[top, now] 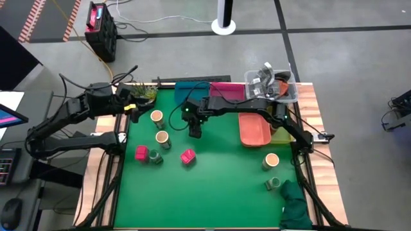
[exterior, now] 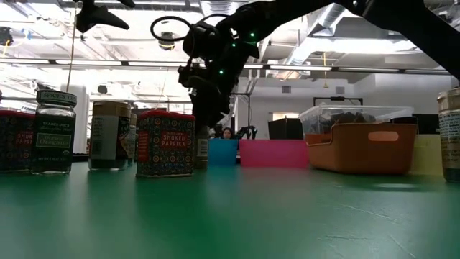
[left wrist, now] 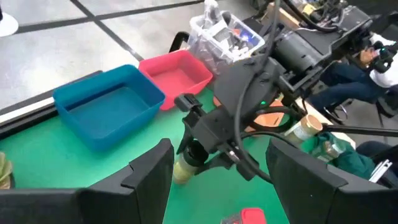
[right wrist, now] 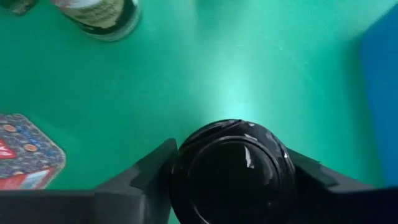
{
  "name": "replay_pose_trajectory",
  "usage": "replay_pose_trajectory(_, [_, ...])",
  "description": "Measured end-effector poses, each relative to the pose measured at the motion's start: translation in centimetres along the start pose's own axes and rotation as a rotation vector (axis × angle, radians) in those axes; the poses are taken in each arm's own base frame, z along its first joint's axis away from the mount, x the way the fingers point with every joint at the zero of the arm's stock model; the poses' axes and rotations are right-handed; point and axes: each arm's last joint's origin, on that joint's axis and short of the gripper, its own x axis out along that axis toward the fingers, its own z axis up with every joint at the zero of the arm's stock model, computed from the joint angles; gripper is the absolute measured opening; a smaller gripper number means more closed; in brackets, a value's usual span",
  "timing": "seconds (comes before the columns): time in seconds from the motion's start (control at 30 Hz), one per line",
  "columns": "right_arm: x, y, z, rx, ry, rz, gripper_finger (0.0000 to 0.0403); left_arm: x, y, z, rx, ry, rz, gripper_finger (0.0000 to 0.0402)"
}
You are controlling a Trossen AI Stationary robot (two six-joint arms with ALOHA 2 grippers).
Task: Sort spices by type
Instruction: Put the black seasoning bottle into the yellow bin
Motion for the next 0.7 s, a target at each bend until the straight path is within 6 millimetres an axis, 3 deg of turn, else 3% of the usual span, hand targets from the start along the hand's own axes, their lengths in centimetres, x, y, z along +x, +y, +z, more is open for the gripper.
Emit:
replay_pose_trajectory(0.17, [-1.8,0.2,-0.2,-0.011,0.056,0.005,0.0226,0.0,0.0,0.0,-0.004,0.0,0.0,0.0242])
replay_pose_trajectory(0.4, [-9.2,0.8,-0.3,0.118,0.066,-0.021,0.0226,1.2,-0.1,0.1,0.057,0.027,0.019,0.0242])
replay_pose_trajectory(0.57, [-12.4,3.0,-3.4,0.222,0.091,-0.138,0.023,2.1,-0.4,0.5,0.207,0.016,-0.025,0.0242])
replay_pose_trajectory(0.7, [-14.8,5.0,-7.6,0.356,0.069,-0.164,0.0235,1.8,-0.9,1.5,0.261,-0.097,-0.073,0.0242])
